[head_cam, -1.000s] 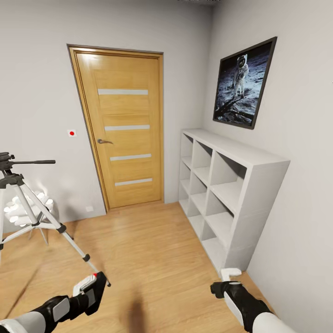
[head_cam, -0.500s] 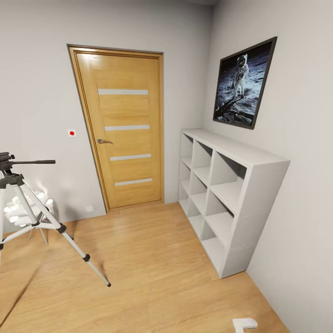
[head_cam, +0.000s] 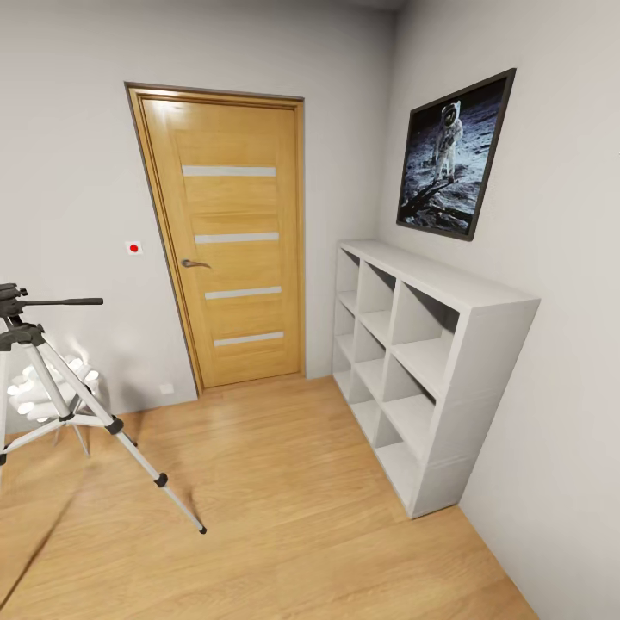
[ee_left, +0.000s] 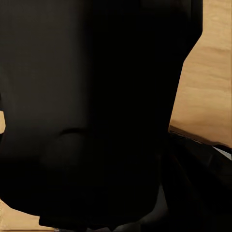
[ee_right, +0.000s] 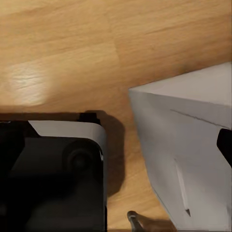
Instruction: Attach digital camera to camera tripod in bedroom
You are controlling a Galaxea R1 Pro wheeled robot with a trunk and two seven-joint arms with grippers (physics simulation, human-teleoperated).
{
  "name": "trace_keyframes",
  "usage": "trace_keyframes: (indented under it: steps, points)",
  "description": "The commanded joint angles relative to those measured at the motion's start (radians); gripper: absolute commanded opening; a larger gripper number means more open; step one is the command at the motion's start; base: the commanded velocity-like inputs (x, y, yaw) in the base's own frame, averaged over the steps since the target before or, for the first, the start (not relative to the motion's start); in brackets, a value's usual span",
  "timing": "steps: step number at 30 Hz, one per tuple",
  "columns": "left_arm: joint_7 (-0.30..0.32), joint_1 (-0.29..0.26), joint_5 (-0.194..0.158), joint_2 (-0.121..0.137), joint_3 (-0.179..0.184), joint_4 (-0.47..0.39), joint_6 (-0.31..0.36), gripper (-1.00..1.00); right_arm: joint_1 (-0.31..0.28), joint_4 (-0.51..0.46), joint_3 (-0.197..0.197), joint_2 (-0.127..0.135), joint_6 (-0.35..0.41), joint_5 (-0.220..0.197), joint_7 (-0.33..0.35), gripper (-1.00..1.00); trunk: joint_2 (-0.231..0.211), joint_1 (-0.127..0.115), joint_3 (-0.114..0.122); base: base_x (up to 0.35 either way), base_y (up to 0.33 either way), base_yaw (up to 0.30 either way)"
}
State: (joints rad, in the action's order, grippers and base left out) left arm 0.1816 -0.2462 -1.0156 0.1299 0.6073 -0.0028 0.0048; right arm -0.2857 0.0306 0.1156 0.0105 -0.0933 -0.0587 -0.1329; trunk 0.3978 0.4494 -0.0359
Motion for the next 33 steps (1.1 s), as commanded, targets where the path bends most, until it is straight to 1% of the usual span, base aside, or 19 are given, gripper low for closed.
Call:
trace_keyframes:
  steps: [1,5,13,23,27,33]
  points:
    - [0.003,0.005,-0.005,-0.002,0.008,0.0,-0.002,-1.0,0.001,0.004,0.008,-0.001,-0.006,-0.006,-0.002,1.0,0.002,0.001,-0.002,0.0,0.0,0.0]
    - [0.003,0.029,0.007,-0.005,0.007,0.001,-0.025,-1.0,0.007,0.004,0.007,-0.003,-0.004,-0.008,0.0,1.0,0.002,0.001,-0.002,0.0,0.0,0.0]
    - [0.002,0.041,0.015,-0.008,0.008,0.001,-0.055,-1.0,0.012,0.005,0.007,-0.004,-0.001,-0.01,0.009,1.0,0.002,0.001,-0.002,0.0,0.0,0.0]
    - [0.002,0.042,0.015,-0.009,0.008,0.001,-0.058,-1.0,0.013,0.005,0.007,-0.005,0.002,-0.01,0.014,1.0,0.002,0.001,-0.002,0.0,0.0,0.0]
    - [0.002,0.042,0.015,-0.009,0.008,0.001,-0.058,-1.0,0.013,0.005,0.007,-0.003,0.015,-0.01,0.015,1.0,0.002,0.001,-0.002,0.0,0.0,0.0]
    - [0.002,0.042,0.015,-0.009,0.008,0.001,-0.058,-1.0,0.013,0.005,0.007,-0.01,0.02,-0.01,0.014,1.0,0.002,0.001,-0.002,0.0,0.0,0.0]
